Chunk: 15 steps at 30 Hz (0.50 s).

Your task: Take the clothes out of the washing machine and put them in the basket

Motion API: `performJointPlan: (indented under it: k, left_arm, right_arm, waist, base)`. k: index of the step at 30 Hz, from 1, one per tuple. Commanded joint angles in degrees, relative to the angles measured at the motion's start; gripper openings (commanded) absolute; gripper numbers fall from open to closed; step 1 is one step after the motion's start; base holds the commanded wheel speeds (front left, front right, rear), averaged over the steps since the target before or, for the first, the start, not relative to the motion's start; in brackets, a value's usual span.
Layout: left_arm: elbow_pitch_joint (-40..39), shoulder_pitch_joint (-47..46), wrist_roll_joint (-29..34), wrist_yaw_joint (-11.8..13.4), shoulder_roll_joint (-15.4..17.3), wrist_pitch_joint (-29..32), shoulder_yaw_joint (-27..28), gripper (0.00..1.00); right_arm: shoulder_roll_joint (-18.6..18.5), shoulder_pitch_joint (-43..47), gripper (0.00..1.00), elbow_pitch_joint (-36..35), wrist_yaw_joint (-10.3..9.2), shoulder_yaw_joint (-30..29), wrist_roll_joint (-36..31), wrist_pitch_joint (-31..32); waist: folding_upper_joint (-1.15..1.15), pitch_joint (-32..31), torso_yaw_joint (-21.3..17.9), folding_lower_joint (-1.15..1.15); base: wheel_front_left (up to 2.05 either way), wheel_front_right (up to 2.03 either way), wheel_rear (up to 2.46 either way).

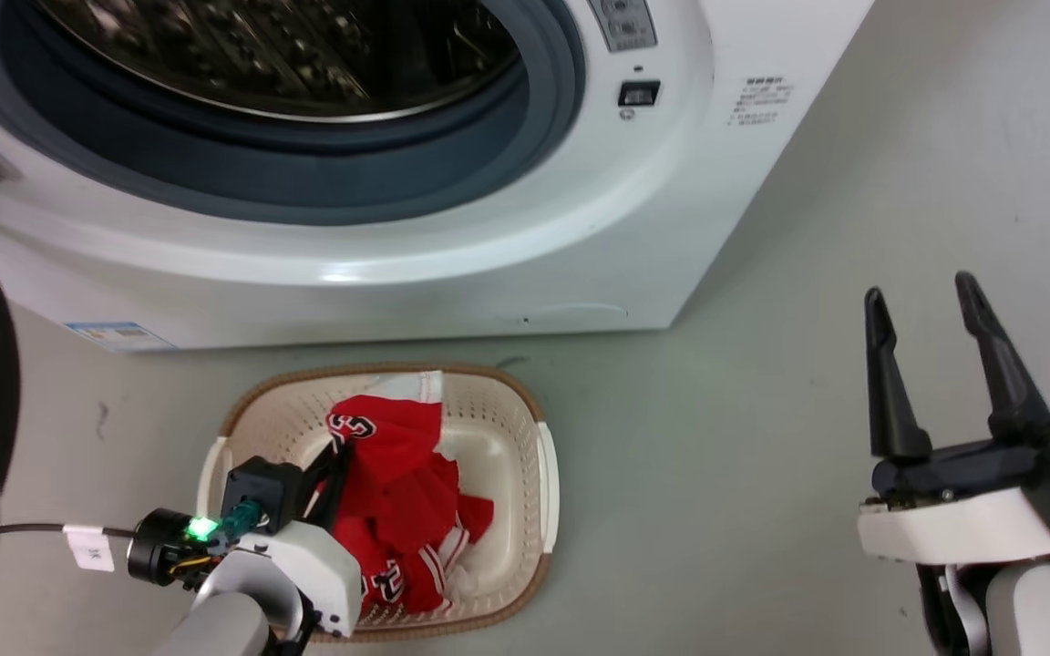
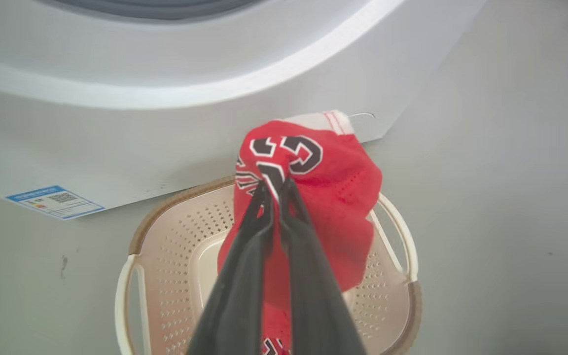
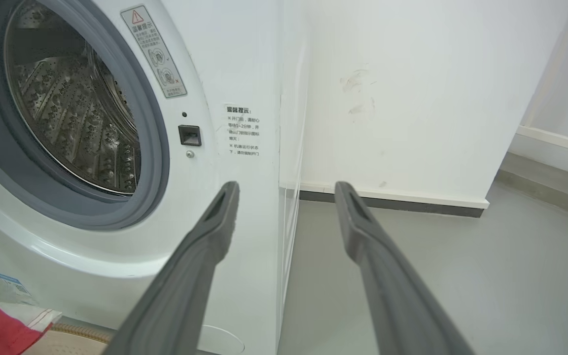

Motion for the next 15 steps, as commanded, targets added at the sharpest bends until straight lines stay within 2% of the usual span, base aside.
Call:
performJointPlan:
  k: [1,6,15]
  left_arm:
    - [3.9,-2.2,0.7,-0.6,-0.6,-0.7,-0.2,0.0]
    - [16.2,-8.3,1.2,-3.4,-3.8,-1.5,-1.0,0.0]
    - [36.6,-21.2,3.6,-7.4,-8.3,0.6,-3.9,0.0]
  right_arm:
    - [0.1,-1.6,1.0,-0.5,-0.04,-0.1,0.4,-0.1]
    - [0.1,-4.4,1.0,-1.3,-0.04,-0.4,1.3,-0.1]
    - [0.1,-9.2,1.0,-2.9,-0.04,-0.7,2.4,-0.1]
  waist:
    - [0.0,5.2,-2.3,-0.01]
    - [0.0,11.0,-3.9,-0.01]
    - [0.0,22.1,-5.9,-0.01]
  base:
    - [0.0,0.0,0.0]
    - [0.0,0.0,0.0]
    - [0.0,0.0,0.0]
